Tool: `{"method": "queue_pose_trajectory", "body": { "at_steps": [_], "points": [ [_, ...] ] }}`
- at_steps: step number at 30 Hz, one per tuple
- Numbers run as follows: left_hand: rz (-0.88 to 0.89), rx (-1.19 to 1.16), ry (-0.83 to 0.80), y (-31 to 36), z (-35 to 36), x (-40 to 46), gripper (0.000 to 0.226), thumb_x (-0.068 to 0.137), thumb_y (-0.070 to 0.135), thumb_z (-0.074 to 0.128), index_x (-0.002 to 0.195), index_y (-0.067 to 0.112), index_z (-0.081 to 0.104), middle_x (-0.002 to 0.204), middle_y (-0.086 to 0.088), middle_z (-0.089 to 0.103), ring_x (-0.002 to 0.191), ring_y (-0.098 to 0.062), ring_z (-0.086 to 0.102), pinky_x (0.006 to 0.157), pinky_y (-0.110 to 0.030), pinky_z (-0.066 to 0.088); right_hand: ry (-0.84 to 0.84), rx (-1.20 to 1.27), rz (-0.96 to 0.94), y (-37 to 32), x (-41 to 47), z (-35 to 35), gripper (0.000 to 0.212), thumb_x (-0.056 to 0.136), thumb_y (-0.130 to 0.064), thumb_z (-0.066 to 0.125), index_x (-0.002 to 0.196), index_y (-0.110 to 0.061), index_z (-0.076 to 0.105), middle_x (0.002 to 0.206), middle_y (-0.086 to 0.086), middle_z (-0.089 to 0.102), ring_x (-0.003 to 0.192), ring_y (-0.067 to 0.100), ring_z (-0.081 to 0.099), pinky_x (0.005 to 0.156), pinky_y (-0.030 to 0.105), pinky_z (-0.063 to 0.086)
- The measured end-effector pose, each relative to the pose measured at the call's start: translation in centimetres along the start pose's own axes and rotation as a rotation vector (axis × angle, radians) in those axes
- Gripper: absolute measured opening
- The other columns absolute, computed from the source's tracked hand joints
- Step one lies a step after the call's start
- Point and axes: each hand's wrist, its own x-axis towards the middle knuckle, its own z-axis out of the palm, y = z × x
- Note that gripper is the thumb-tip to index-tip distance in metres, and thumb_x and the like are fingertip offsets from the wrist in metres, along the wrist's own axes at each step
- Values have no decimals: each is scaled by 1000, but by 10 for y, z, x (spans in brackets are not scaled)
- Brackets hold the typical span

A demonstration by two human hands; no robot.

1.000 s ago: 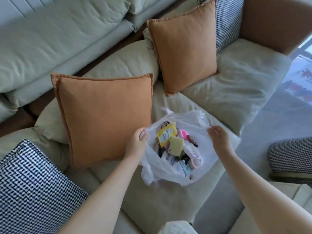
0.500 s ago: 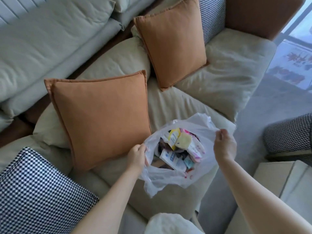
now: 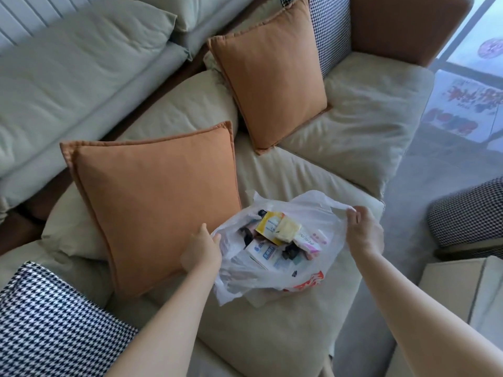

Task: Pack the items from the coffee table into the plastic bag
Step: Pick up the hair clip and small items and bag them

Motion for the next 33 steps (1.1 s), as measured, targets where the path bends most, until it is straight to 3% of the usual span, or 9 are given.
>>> {"method": "queue_pose_trajectory", "body": {
  "at_steps": [3, 6, 9, 12, 15, 17, 26, 33],
  "points": [
    [90, 47, 33, 3, -9, 1, 53, 97, 42, 43, 144, 21, 33, 140, -5, 44, 123, -27, 50, 90, -38, 44, -60, 14, -77, -4, -1, 0, 39, 95, -35, 48, 129, -15, 51, 125, 13, 58, 114, 30, 54, 92, 35, 42],
    [192, 72, 26, 13, -13, -4, 57, 95, 42, 48, 145, 21, 31, 144, -5, 40, 128, -25, 44, 100, -39, 39, -85, 30, -114, -11, -11, -2, 50, 91, -33, 57, 135, -15, 44, 129, 12, 54, 112, 26, 55, 94, 36, 44],
    [339, 165, 68, 21, -17, -19, 56, 95, 40, 47, 145, 21, 32, 148, -5, 35, 134, -25, 35, 109, -38, 32, -113, 14, -146, -14, -26, -8, 62, 88, -34, 61, 141, -14, 36, 138, 11, 46, 122, 26, 49, 100, 38, 41],
    [532, 188, 95, 35, -19, -45, 47, 96, 36, 42, 140, 20, 38, 140, -4, 44, 127, -24, 41, 103, -34, 34, -149, -9, -158, -10, -44, -20, 67, 87, -39, 61, 143, -16, 33, 143, 7, 42, 127, 24, 45, 102, 41, 42],
    [649, 187, -21, 52, -16, -76, 34, 96, 37, 38, 121, 20, 52, 113, -2, 64, 102, -23, 59, 82, -34, 47, -149, -52, -165, 5, -64, -37, 56, 89, -41, 58, 136, -16, 43, 131, 5, 55, 121, 22, 52, 100, 40, 44],
    [668, 214, -130, 61, -10, -99, 32, 95, 39, 38, 106, 17, 60, 103, -4, 67, 93, -25, 62, 73, -32, 47, -155, -94, -165, 21, -79, -51, 44, 90, -41, 56, 129, -20, 51, 118, 2, 64, 112, 20, 58, 95, 35, 46],
    [860, 433, -310, 88, 37, -206, 39, 95, 44, 39, 117, 20, 61, 121, -5, 63, 112, -26, 58, 88, -33, 46, -112, -325, -138, 128, -145, -121, 37, 93, -42, 48, 124, -25, 53, 121, -4, 64, 112, 16, 59, 94, 33, 45],
    [1024, 575, -352, 95, 78, -325, 38, 93, 45, 41, 116, 22, 61, 125, -5, 62, 117, -25, 57, 93, -32, 45, -7, -326, -6, 220, -231, -189, 31, 93, -41, 43, 114, -24, 58, 113, -2, 66, 109, 21, 60, 88, 30, 41]
  ]
}}
